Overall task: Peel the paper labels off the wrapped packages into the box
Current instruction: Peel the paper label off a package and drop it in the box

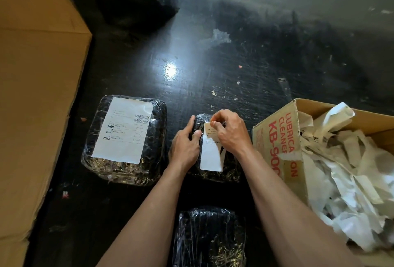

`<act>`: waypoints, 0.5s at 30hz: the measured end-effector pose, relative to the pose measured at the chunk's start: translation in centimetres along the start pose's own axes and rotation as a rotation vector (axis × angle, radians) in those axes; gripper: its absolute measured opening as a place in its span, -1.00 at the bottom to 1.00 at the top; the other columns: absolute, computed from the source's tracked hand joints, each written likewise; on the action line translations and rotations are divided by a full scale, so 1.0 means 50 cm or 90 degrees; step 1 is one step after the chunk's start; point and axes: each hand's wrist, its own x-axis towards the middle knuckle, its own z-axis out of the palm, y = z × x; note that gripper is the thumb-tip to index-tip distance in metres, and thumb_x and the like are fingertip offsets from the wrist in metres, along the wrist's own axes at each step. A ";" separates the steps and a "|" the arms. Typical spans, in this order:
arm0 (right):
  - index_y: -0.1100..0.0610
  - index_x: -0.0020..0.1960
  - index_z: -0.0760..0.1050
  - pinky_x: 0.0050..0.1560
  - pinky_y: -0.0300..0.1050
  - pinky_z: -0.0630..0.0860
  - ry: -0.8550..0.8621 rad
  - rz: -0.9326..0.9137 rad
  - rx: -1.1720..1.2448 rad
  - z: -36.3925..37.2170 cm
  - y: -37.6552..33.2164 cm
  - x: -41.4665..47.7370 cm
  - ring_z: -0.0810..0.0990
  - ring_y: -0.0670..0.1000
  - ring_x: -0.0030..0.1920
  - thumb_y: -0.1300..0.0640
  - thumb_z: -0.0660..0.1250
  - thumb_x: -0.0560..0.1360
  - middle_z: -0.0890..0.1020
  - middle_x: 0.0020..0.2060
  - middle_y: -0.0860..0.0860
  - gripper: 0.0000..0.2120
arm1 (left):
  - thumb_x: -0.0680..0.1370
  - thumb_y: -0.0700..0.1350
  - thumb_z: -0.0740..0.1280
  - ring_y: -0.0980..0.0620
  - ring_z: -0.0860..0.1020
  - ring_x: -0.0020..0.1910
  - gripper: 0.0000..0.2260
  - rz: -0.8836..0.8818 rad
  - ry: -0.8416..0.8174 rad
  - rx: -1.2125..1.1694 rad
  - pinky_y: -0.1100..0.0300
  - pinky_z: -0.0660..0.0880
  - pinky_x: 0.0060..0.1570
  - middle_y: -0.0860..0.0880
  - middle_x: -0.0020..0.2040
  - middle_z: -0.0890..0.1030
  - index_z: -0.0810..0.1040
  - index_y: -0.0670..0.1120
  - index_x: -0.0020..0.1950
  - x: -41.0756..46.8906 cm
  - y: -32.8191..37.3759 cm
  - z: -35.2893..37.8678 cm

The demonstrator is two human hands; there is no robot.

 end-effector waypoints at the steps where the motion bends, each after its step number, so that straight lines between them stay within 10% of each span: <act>1: 0.07 -0.09 0.58 -0.03 -0.11 0.37 -0.001 -0.007 -0.002 -0.002 -0.001 -0.003 0.52 0.00 0.05 0.19 0.37 0.57 0.57 -0.12 -0.12 -0.92 | 0.64 0.12 0.23 -0.04 0.51 0.33 -0.54 0.000 0.002 -0.004 0.07 0.44 0.25 -0.05 0.37 0.55 0.25 0.33 0.54 0.001 -0.001 0.001; 9: 0.07 0.01 0.62 -0.09 -0.41 0.31 0.017 0.010 0.035 -0.005 0.005 -0.021 0.48 -0.05 0.13 0.16 0.43 0.55 0.58 -0.11 -0.14 -0.95 | 0.61 0.15 0.25 -0.01 0.53 0.31 -0.53 0.009 -0.005 -0.023 0.02 0.46 0.32 -0.03 0.35 0.58 0.29 0.34 0.52 0.003 -0.006 -0.001; 15: -0.04 0.51 0.36 0.05 -0.26 0.42 0.017 0.057 0.053 0.001 0.007 -0.011 0.49 -0.04 0.09 0.24 0.41 0.51 0.56 -0.04 -0.06 -0.39 | 0.60 0.15 0.28 -0.03 0.53 0.33 -0.53 0.020 -0.013 -0.015 0.07 0.45 0.30 -0.06 0.34 0.59 0.32 0.30 0.52 0.006 -0.009 -0.005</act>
